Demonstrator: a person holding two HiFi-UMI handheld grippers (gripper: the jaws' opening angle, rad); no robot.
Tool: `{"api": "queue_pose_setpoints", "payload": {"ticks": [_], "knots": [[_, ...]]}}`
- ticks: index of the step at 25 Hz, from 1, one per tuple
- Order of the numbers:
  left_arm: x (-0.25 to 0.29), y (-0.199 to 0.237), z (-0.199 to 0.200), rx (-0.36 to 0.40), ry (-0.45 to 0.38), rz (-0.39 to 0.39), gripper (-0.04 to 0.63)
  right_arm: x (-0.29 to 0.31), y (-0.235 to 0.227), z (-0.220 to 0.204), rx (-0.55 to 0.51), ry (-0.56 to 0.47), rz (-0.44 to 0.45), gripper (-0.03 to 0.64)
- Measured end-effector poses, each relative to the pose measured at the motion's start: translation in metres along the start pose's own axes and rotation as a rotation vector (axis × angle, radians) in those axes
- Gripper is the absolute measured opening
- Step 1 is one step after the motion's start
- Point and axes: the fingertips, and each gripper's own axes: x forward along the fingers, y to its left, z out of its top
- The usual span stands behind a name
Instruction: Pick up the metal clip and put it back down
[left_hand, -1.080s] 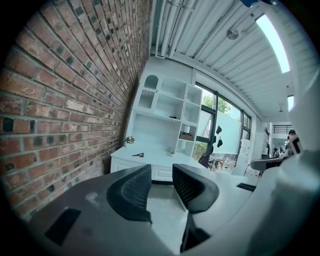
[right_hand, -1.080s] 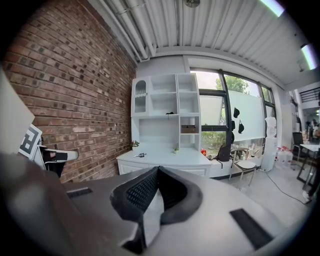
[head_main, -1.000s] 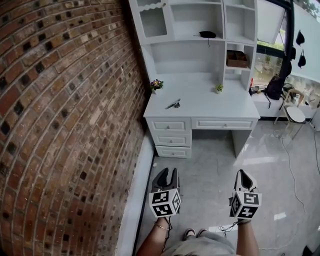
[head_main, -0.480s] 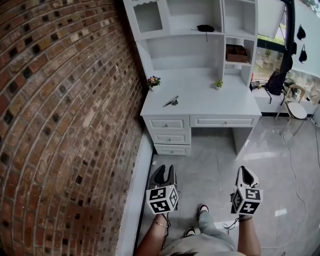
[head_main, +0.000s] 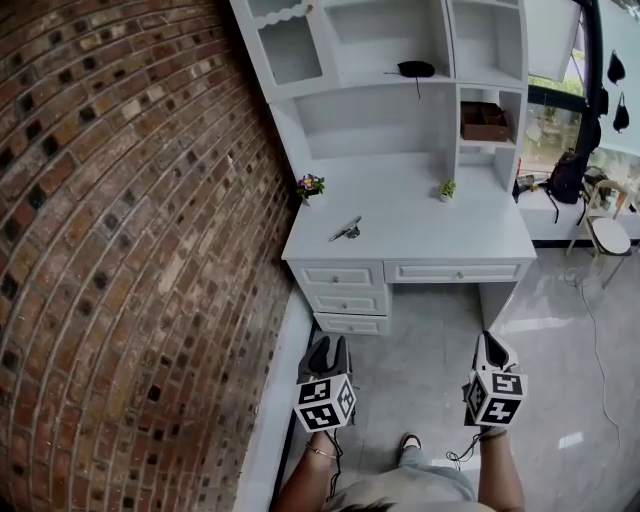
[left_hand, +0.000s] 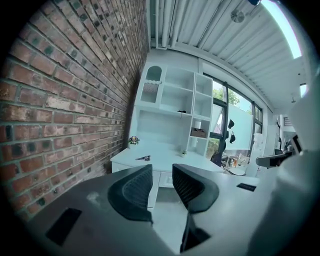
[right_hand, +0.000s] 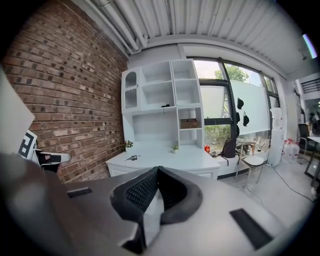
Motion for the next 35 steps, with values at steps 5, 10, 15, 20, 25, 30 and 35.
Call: {"api": "queue_pose_setpoints", "payload": {"ticks": [5,10,15,20,25,30,35], "knots": [[0.044,-0.001,0.012,-0.009,-0.009,0.029,0.117,0.048,-0.014,0.022,-0.015,0.0,0.028,0.002],[0.089,-0.001,0.02,-0.031,-0.016,0.052,0.117,0.095,-0.03,0.041,-0.041,0.005,0.052,0.002],[0.124,-0.002,0.019,-0.05,-0.003,0.077,0.117,0.129,-0.048,0.055,-0.059,0.013,0.067,0.002],[0.144,0.0,0.023,-0.057,0.009,0.102,0.117,0.158,-0.063,0.065,-0.032,0.003,0.075,0.002],[0.159,0.011,0.031,-0.035,0.028,0.124,0.117,0.183,-0.064,0.072,0.013,0.007,0.081,0.002],[0.198,0.023,0.038,-0.036,0.028,0.113,0.117,0.217,-0.063,0.064,0.04,0.033,0.076,0.002],[0.25,0.039,0.056,-0.038,0.004,0.086,0.117,0.263,-0.053,0.079,0.045,0.026,0.068,0.002]]}}
